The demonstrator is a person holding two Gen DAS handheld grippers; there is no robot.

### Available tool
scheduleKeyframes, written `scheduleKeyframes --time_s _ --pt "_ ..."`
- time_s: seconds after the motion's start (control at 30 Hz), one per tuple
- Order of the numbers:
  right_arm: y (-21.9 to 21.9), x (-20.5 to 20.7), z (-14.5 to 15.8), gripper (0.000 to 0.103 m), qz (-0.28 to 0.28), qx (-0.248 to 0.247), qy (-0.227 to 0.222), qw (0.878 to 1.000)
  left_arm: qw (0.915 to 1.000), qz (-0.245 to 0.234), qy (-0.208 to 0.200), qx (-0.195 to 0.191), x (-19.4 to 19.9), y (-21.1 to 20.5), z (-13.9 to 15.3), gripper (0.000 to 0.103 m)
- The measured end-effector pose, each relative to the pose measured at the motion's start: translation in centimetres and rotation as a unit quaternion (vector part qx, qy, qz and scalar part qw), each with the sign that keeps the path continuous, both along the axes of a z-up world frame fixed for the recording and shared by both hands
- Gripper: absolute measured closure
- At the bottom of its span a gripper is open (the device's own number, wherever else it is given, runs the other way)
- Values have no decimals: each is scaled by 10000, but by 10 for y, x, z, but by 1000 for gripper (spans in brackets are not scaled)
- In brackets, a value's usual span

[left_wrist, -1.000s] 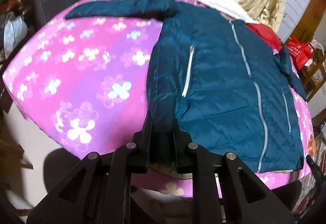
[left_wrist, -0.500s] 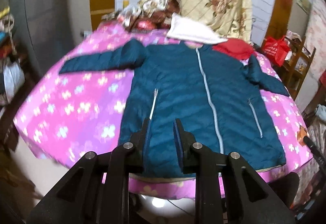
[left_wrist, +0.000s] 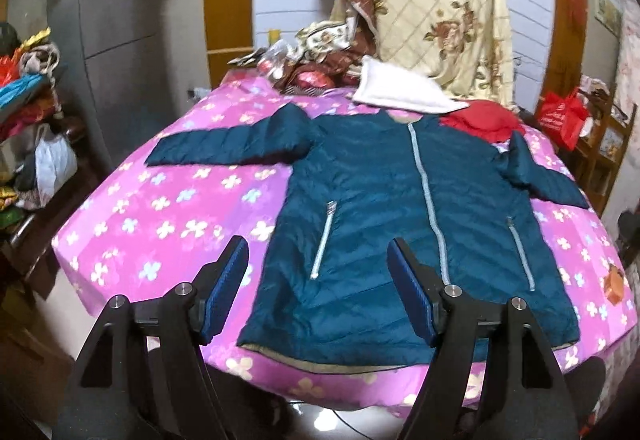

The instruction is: Fold large clothes

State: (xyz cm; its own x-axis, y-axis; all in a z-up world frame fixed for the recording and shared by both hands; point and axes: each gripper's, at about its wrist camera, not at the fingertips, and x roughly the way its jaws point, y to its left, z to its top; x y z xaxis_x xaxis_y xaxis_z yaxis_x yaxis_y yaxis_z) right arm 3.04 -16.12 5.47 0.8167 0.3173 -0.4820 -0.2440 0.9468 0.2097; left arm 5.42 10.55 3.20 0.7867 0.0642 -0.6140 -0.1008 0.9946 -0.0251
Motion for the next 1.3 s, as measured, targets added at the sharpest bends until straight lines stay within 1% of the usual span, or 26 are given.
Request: scheduleKeyframes --time_s 0.1,0.2,0.33,0.47,0.7,0.9,1.3 --pt "19 10 -26 36 -68 -301 284 9991 9999 114 106 -40 4 9 -11 31" --pt "25 18 -50 36 -135 -439 619 9970 9996 176 204 -124 6 16 -21 31" --pt "22 23 -67 36 -292 -586 803 9946 9992 223 285 -182 8 22 -30 31" --pt "23 22 -74 36 -410 -817 783 9927 9991 251 287 -185 8 22 -33 31" --pt "25 18 -82 36 -449 -1041 810 9902 9991 255 291 -149 7 21 -33 31" --pt "28 17 -85 36 -439 -1104 815 9896 9991 299 294 -103 8 21 -33 31" --pt "31 18 -87 36 -457 -1150 849 9887 9986 417 307 -149 11 31 -35 31"
